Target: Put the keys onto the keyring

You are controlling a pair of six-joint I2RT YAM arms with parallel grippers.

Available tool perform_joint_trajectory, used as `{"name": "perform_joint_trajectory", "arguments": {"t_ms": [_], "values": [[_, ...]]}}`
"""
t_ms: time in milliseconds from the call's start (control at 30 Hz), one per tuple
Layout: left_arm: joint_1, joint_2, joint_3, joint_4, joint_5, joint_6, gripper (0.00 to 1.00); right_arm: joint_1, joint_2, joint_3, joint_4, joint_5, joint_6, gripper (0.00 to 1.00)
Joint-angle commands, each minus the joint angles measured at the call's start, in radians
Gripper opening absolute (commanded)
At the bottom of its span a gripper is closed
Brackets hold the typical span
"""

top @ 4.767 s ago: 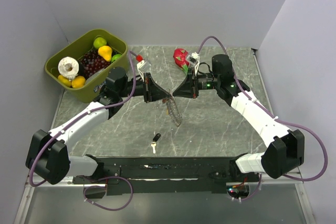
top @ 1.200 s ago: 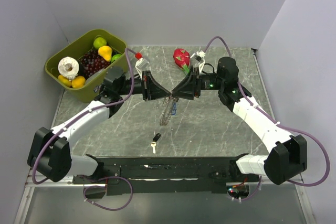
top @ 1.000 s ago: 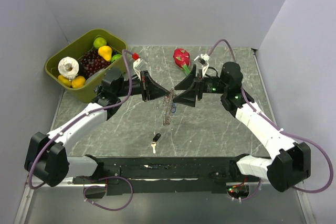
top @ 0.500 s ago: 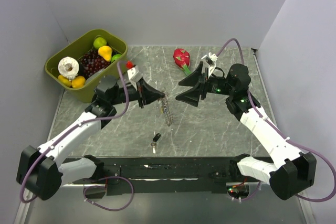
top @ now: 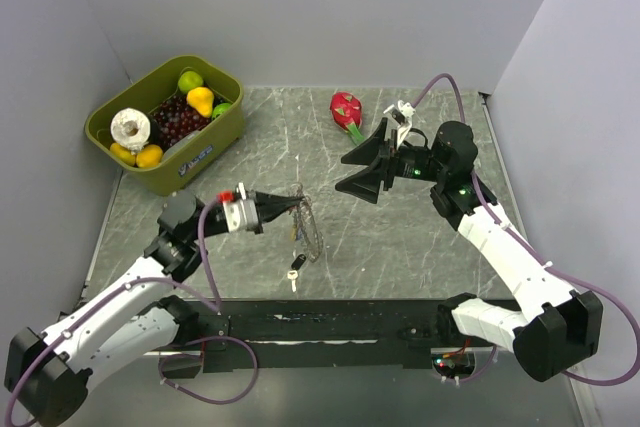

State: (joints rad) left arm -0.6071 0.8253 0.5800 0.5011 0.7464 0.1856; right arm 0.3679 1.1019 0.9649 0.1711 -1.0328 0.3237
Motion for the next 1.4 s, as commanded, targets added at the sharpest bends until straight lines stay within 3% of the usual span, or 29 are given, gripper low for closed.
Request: {"name": "perform_joint_trajectory", "arguments": {"t_ms": [0, 233, 533, 767, 900, 1000, 1033, 1267, 1367], "values": [[-0.042, -0.067, -0.048, 0.137, -0.070, 0.244, 0.01, -0.007, -0.005, 0.052, 0.018, 0.000, -0.014, 1.00], [-0.046, -0.078, -0.028, 0.079, -0.049, 0.298, 0.01, -0.009, 0.010, 0.060, 0.011, -0.004, -0.014, 1.00], [-0.045, 0.020, 0.069, 0.025, -0.085, 0.063, 0.01, -0.007, 0.021, 0.066, 0.005, -0.013, -0.014, 1.00], [-0.031, 0.113, 0.086, 0.125, -0.140, -0.156, 0.01, -0.009, 0.029, 0.077, -0.027, -0.027, -0.034, 1.00], [0.045, 0.193, 0.101, 0.226, -0.019, -0.398, 0.01, -0.009, 0.023, 0.072, -0.041, -0.021, -0.048, 1.00], [0.118, 0.232, 0.055, 0.420, 0.031, -0.571, 0.01, -0.009, 0.023, 0.075, -0.054, -0.024, -0.055, 1.00], [0.131, 0.241, 0.041, 0.517, 0.034, -0.601, 0.01, -0.009, 0.019, 0.077, -0.058, -0.024, -0.057, 1.00], [0.270, 0.268, -0.032, 0.744, 0.054, -0.790, 0.01, -0.009, 0.019, 0.080, -0.084, -0.032, -0.080, 1.00], [0.306, 0.279, -0.016, 0.693, 0.071, -0.810, 0.01, -0.007, 0.029, 0.081, -0.097, -0.044, -0.092, 1.00]]}}
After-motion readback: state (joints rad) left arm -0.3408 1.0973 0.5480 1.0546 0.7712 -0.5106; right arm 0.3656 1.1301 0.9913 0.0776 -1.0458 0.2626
